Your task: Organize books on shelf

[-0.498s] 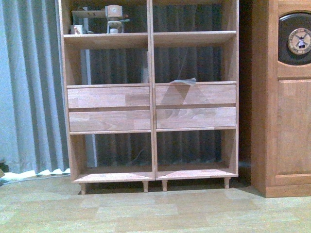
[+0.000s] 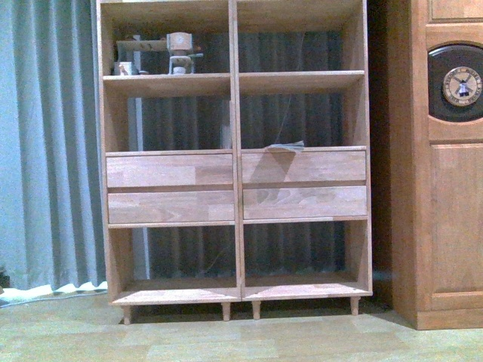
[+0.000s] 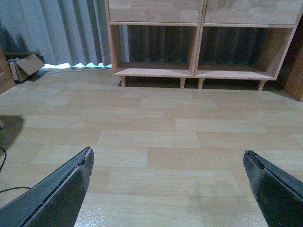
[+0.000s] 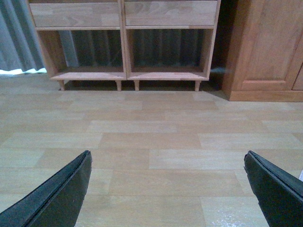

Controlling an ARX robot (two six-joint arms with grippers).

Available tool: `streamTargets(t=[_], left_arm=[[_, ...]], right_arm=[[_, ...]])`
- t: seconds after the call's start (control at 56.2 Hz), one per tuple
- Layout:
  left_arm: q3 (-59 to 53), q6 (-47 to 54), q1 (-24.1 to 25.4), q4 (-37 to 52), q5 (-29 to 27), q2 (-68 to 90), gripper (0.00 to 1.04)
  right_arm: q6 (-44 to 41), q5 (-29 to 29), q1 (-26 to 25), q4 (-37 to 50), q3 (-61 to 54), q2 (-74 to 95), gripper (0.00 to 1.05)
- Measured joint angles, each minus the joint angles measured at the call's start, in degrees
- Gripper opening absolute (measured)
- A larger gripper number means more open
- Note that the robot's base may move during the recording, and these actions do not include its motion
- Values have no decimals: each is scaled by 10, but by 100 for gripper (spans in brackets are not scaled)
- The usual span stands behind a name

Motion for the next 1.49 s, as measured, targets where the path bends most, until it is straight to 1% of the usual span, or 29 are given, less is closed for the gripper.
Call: streamTargets(t=[1.495], left_arm=[[0, 0, 0, 0, 0, 0, 97]], right_arm=[[0, 0, 0, 0, 0, 0, 98]])
